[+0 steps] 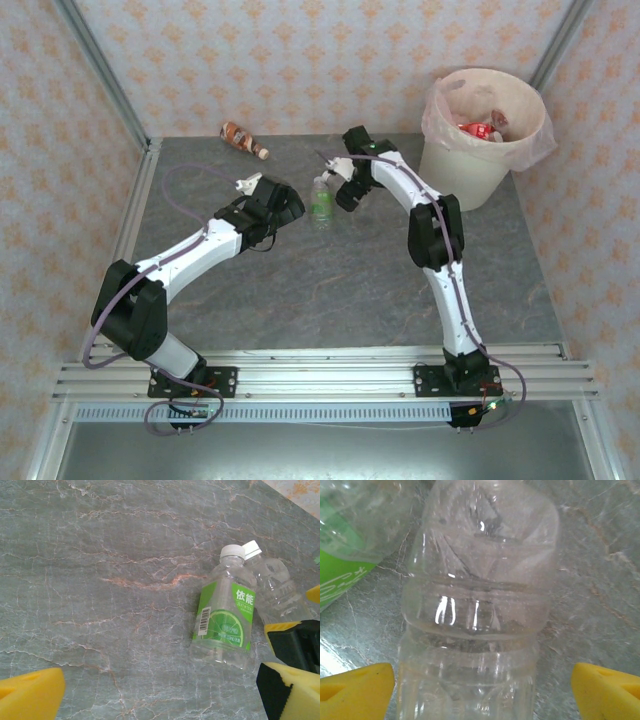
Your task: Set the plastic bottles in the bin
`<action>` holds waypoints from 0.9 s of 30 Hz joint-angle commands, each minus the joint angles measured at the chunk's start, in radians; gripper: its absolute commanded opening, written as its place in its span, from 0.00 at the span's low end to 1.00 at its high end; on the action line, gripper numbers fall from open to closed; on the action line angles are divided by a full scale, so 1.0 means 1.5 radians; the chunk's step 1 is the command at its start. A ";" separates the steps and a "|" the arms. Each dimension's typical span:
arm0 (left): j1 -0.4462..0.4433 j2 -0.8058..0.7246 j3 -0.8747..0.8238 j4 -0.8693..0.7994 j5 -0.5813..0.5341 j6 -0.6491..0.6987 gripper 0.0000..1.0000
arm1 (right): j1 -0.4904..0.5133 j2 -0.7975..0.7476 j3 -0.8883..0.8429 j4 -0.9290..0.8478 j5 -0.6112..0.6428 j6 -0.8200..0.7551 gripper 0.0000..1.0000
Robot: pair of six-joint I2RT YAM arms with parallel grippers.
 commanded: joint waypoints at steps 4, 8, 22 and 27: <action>0.006 -0.002 0.018 -0.030 -0.013 -0.012 1.00 | 0.003 0.049 0.070 -0.052 0.008 0.009 0.86; 0.006 -0.005 0.016 -0.031 -0.015 -0.012 1.00 | 0.005 0.043 0.065 -0.058 0.020 0.013 0.80; 0.006 0.004 0.011 -0.012 0.004 -0.013 1.00 | -0.008 -0.221 -0.194 0.099 0.019 0.054 0.50; 0.006 0.009 0.014 -0.008 0.008 -0.014 1.00 | -0.032 -0.327 -0.271 0.155 -0.036 0.100 0.45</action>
